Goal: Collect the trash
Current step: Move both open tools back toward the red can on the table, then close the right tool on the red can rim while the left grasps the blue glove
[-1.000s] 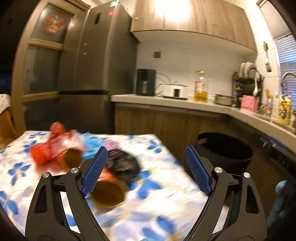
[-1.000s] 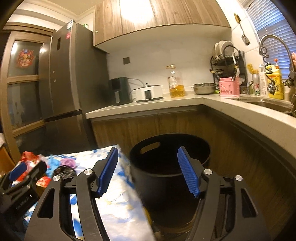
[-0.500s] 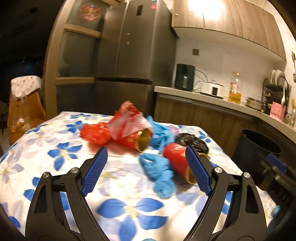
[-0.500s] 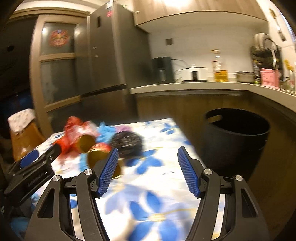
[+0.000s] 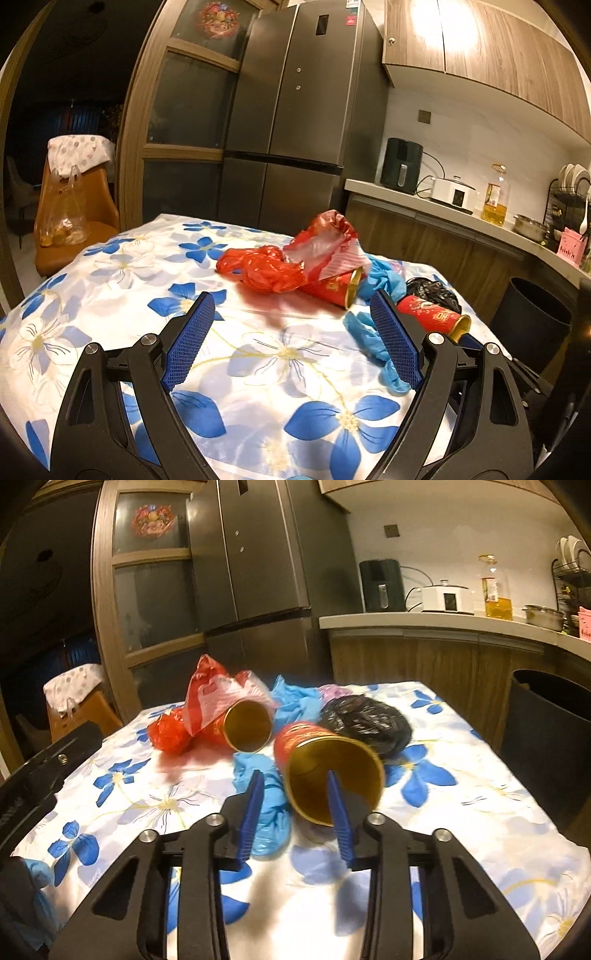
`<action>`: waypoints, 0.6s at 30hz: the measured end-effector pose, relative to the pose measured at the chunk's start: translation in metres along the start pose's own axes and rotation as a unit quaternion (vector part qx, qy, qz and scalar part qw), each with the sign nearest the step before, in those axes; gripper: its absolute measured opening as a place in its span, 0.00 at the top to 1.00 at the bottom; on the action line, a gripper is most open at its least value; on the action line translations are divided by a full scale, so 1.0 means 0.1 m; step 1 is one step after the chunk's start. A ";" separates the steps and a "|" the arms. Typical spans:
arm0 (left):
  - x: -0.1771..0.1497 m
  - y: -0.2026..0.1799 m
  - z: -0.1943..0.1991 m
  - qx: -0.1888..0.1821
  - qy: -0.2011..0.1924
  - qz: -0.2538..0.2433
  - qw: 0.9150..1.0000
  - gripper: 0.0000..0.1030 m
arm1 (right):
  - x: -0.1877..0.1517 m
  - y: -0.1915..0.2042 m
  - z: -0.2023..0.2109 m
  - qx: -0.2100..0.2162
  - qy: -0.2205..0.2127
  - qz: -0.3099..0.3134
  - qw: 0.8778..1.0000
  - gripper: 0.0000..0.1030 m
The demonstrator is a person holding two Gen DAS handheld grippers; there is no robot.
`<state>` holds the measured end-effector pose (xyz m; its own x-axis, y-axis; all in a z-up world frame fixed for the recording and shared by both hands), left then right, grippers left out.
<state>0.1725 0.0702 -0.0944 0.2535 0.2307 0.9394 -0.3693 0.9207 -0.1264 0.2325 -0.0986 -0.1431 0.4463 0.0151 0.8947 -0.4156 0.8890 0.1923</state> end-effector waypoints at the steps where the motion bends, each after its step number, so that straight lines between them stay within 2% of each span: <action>1: -0.01 0.01 -0.02 0.000 0.002 -0.001 1.000 0.18 | 0.00 0.01 -0.02 0.002 0.002 -0.002 1.000 0.72; 4: -0.04 -0.02 -0.05 -0.002 0.008 -0.002 1.000 0.18 | 0.00 0.00 -0.07 0.006 0.009 -0.003 1.000 0.84; 10: -0.08 -0.08 -0.09 -0.003 0.014 -0.008 1.000 0.18 | -0.01 0.03 -0.05 0.013 0.006 -0.001 1.000 0.96; 18: -0.13 -0.21 -0.13 -0.007 0.024 -0.016 1.000 0.18 | 0.07 0.00 0.19 0.003 -0.025 0.018 1.000 0.96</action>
<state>0.1882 0.0516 -0.1084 0.3079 0.2158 0.9266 -0.3474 0.9322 -0.1016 0.2201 -0.1076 -0.1295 0.3904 0.0240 0.9203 -0.4349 0.8859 0.1614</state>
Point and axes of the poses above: each gripper's, at about its wrist camera, not at the fingertips, and z roughly against the way its jaws point, y to its left, x to its top, the point moved 7 cm from there along -z, roughly the way its jaws point, and after that the axes turned 6 degrees about x, right-handed, at the moved point
